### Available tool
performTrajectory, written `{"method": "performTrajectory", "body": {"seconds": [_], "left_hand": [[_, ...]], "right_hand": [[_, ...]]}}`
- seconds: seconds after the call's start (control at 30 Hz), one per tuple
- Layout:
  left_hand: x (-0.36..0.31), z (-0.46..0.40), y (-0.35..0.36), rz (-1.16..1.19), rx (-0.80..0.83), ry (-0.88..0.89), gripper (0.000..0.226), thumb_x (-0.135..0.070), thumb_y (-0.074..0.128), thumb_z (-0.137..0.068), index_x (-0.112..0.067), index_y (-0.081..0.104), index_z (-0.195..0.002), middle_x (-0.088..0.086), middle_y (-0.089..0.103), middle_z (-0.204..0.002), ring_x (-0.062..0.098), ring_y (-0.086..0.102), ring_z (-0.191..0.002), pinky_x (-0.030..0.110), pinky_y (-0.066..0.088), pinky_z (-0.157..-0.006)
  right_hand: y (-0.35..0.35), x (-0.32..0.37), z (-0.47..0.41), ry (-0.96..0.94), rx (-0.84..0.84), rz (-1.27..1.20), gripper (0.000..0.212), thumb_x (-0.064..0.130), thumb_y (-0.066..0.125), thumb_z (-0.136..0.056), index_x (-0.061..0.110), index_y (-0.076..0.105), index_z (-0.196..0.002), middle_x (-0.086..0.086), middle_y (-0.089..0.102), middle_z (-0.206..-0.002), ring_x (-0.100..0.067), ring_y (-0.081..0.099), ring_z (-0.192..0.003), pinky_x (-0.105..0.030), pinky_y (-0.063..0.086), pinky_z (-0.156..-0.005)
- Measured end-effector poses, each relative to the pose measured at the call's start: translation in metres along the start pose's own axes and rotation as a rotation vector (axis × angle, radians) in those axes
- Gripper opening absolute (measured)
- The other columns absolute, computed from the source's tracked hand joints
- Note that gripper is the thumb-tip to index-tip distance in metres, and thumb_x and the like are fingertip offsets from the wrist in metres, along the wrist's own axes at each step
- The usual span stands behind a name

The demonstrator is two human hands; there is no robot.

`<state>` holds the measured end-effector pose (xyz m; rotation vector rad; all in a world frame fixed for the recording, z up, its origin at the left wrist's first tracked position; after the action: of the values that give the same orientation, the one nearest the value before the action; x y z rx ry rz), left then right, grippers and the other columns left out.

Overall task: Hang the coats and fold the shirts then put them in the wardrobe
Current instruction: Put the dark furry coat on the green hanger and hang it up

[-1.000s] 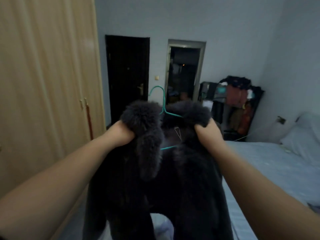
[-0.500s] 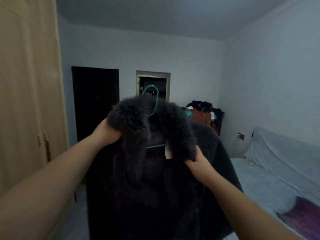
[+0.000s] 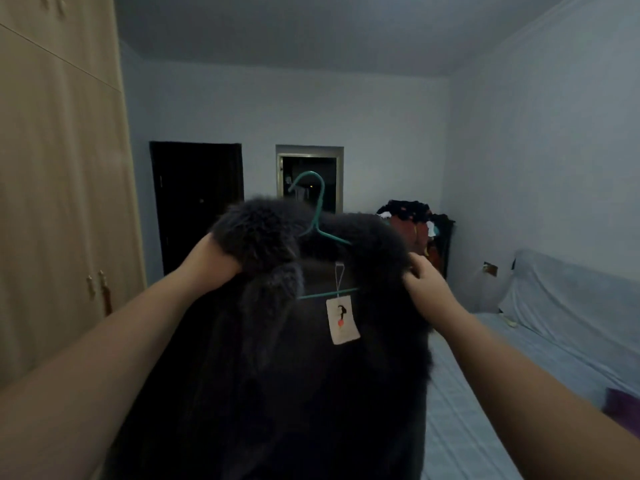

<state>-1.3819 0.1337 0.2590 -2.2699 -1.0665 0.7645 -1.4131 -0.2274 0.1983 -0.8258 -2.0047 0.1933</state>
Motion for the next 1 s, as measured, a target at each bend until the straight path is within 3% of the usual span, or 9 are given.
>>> {"method": "performTrajectory", "body": {"seconds": [0.07, 0.13, 0.2, 0.3, 0.4, 0.5, 0.67, 0.8, 1.0], "left_hand": [[0.004, 0.007, -0.013, -0.007, -0.043, 0.052, 0.04, 0.008, 0.068, -0.082, 0.015, 0.058, -0.121, 0.032, 0.055, -0.13, 0.039, 0.047, -0.129, -0.001, 0.014, -0.104], [0.004, 0.018, -0.028, 0.044, -0.063, 0.058, 0.045, 0.011, 0.07, -0.079, 0.016, 0.057, -0.122, 0.026, 0.051, -0.132, 0.013, 0.046, -0.127, -0.01, 0.012, -0.095], [-0.002, 0.026, -0.041, 0.066, -0.07, 0.134, 0.049, -0.006, 0.07, -0.078, 0.011, 0.058, -0.123, 0.019, 0.041, -0.131, -0.009, 0.042, -0.12, -0.009, 0.012, -0.096], [-0.001, 0.035, -0.055, 0.088, -0.087, 0.127, 0.068, -0.026, 0.06, -0.073, 0.016, 0.053, -0.127, 0.024, 0.038, -0.136, 0.005, 0.034, -0.125, -0.006, 0.009, -0.1], [-0.002, 0.04, -0.059, -0.009, -0.102, 0.193, 0.07, -0.026, 0.056, -0.074, 0.021, 0.049, -0.125, 0.027, 0.039, -0.135, 0.014, 0.031, -0.126, -0.011, 0.008, -0.094], [-0.02, 0.047, -0.06, -0.044, -0.008, 0.329, 0.052, -0.02, 0.05, -0.079, 0.01, 0.049, -0.121, 0.047, 0.055, -0.111, 0.028, 0.047, -0.12, -0.004, 0.004, -0.104], [-0.014, 0.049, -0.027, -0.132, 0.206, 0.303, 0.039, -0.024, 0.05, -0.088, 0.003, 0.066, -0.111, 0.026, 0.067, -0.115, 0.03, 0.058, -0.112, 0.021, 0.029, -0.105], [0.015, 0.048, -0.028, -0.131, 0.304, 0.054, 0.054, -0.026, 0.079, -0.081, -0.013, 0.059, -0.13, -0.004, 0.053, -0.127, 0.013, 0.048, -0.121, 0.02, 0.032, -0.101], [0.015, 0.039, -0.051, -0.041, 0.122, 0.0, 0.025, -0.016, 0.069, -0.088, -0.007, 0.067, -0.111, 0.002, 0.062, -0.106, 0.023, 0.06, -0.109, 0.031, 0.043, -0.091]], "right_hand": [[0.01, -0.001, 0.008, -0.068, 0.16, 0.01, 0.074, 0.037, 0.071, -0.081, 0.036, 0.034, -0.144, 0.008, 0.036, -0.147, -0.019, 0.037, -0.136, -0.041, 0.035, -0.11], [0.011, 0.008, 0.007, -0.178, 0.212, 0.186, 0.103, 0.045, 0.076, -0.075, 0.044, 0.009, -0.152, 0.015, 0.01, -0.16, -0.018, 0.013, -0.148, -0.044, 0.018, -0.119], [0.006, 0.024, 0.001, -0.363, 0.117, 0.55, 0.108, 0.055, 0.07, -0.078, 0.043, -0.006, -0.153, 0.012, -0.006, -0.164, -0.018, 0.002, -0.15, -0.048, 0.011, -0.121], [0.003, 0.053, -0.006, -0.494, 0.057, 0.76, 0.096, 0.063, 0.058, -0.081, 0.028, 0.009, -0.157, -0.002, 0.016, -0.162, -0.021, 0.015, -0.147, -0.047, 0.013, -0.119], [0.011, 0.079, -0.006, -0.556, 0.15, 0.753, 0.064, 0.042, 0.06, -0.084, 0.018, 0.044, -0.142, -0.007, 0.052, -0.135, -0.029, 0.049, -0.126, -0.041, 0.027, -0.111], [0.019, 0.102, 0.001, -0.46, 0.26, 0.547, 0.064, 0.026, 0.063, -0.088, 0.021, 0.037, -0.147, -0.008, 0.064, -0.128, -0.033, 0.06, -0.116, -0.043, 0.048, -0.097], [0.041, 0.117, -0.001, -0.374, 0.375, 0.429, 0.01, 0.032, 0.06, -0.091, 0.032, 0.053, -0.098, 0.003, 0.066, -0.096, -0.026, 0.065, -0.098, -0.04, 0.051, -0.085], [0.03, 0.104, -0.011, -0.257, 0.233, 0.486, 0.024, 0.028, 0.056, -0.092, 0.025, 0.06, -0.115, -0.003, 0.068, -0.106, -0.03, 0.064, -0.099, -0.043, 0.052, -0.085], [0.028, 0.099, -0.009, -0.276, 0.256, 0.515, 0.006, 0.036, 0.051, -0.093, 0.036, 0.057, -0.096, 0.0, 0.069, -0.095, -0.027, 0.065, -0.09, -0.046, 0.056, -0.081]]}}
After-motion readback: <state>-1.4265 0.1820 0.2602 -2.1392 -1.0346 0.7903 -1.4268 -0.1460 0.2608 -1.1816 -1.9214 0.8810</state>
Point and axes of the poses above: each hand's wrist, its own z-axis away from the middle knuckle, its own y-axis out of the palm, x = y × z, the point moved 6 cm from there along -z, towards the middle knuckle
